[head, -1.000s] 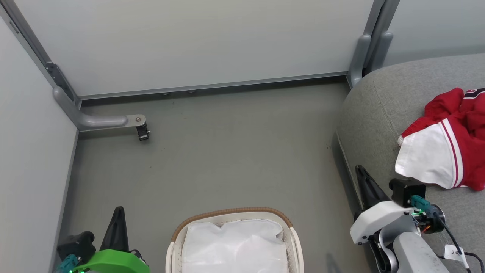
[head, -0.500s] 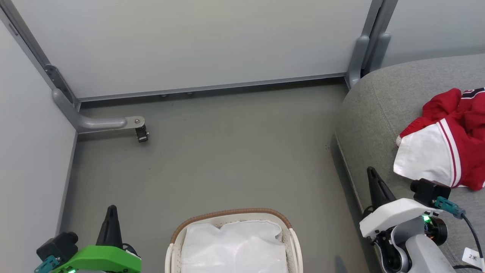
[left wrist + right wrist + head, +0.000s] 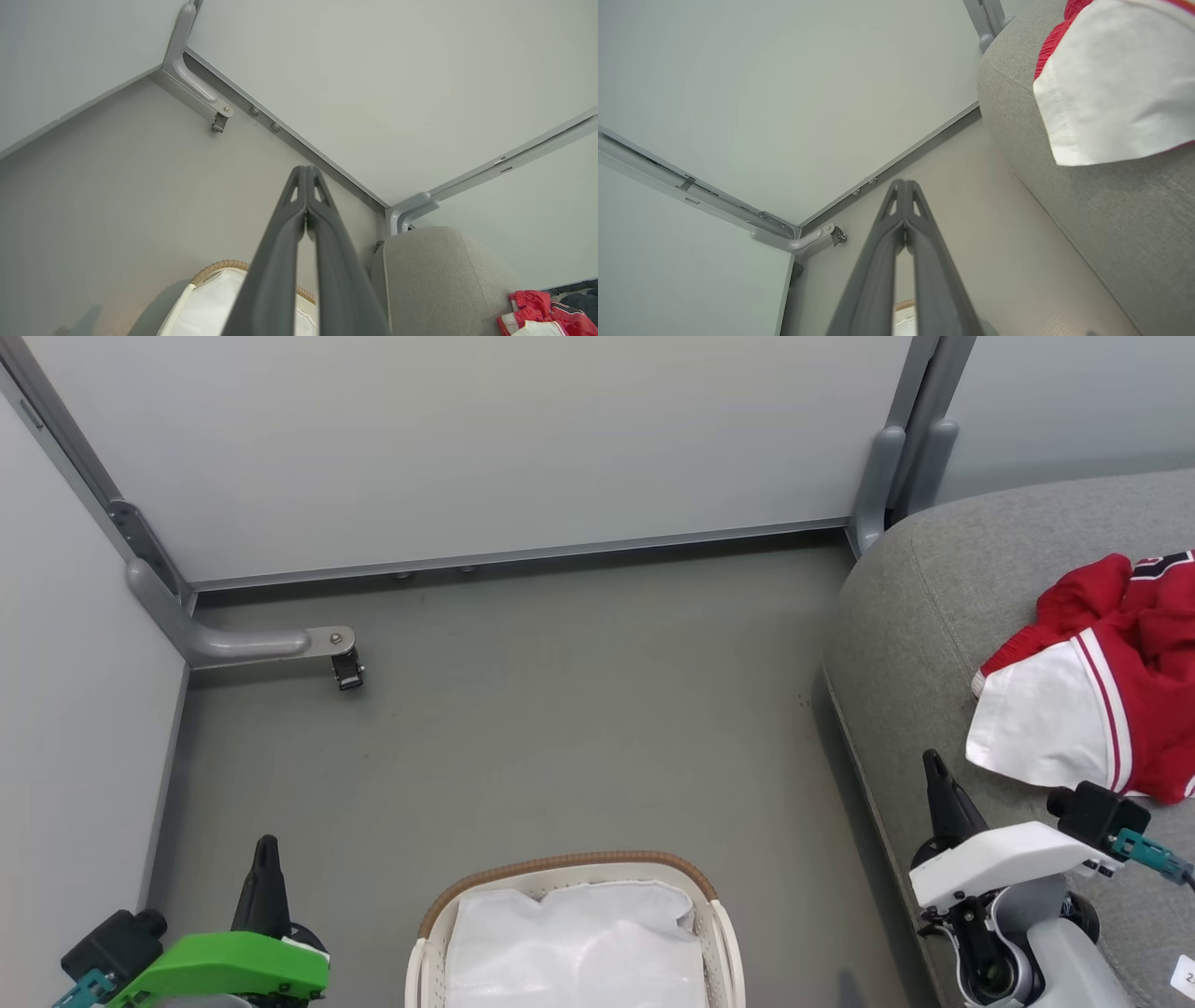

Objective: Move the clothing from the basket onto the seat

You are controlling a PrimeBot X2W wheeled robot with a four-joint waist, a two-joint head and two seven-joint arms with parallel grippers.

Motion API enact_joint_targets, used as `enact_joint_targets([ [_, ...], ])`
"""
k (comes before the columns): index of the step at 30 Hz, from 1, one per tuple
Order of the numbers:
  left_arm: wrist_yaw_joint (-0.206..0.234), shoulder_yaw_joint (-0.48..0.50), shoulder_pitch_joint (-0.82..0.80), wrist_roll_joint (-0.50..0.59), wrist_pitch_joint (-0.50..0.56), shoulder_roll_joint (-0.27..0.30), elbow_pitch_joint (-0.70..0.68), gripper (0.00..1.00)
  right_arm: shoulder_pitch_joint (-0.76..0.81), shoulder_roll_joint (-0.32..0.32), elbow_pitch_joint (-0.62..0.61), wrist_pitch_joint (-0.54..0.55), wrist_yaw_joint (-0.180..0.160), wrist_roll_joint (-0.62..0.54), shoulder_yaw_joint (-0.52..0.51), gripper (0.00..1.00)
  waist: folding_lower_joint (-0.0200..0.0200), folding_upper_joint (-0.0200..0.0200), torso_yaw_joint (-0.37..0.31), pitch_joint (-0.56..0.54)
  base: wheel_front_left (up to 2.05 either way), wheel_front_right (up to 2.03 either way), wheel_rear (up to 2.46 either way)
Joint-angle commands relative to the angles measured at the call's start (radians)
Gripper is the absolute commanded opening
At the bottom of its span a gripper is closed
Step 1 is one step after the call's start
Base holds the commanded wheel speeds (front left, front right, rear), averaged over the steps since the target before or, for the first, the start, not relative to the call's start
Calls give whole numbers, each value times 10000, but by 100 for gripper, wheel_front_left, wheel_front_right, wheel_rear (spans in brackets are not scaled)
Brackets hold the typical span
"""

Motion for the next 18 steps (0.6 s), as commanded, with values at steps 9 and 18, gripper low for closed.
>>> enact_joint_targets([
  [9, -1, 177, -353, -1289, 368, -20, -309, 0, 82, -64, -383, 358, -3, 1447, -224, 0, 0, 0, -28, -33, 0, 0, 0],
  [18, -2, 275, -415, -2235, 652, -41, -438, 0, 193, -70, -562, 643, -5, 2525, -373, 0, 0, 0, -54, -64, 0, 0, 0],
])
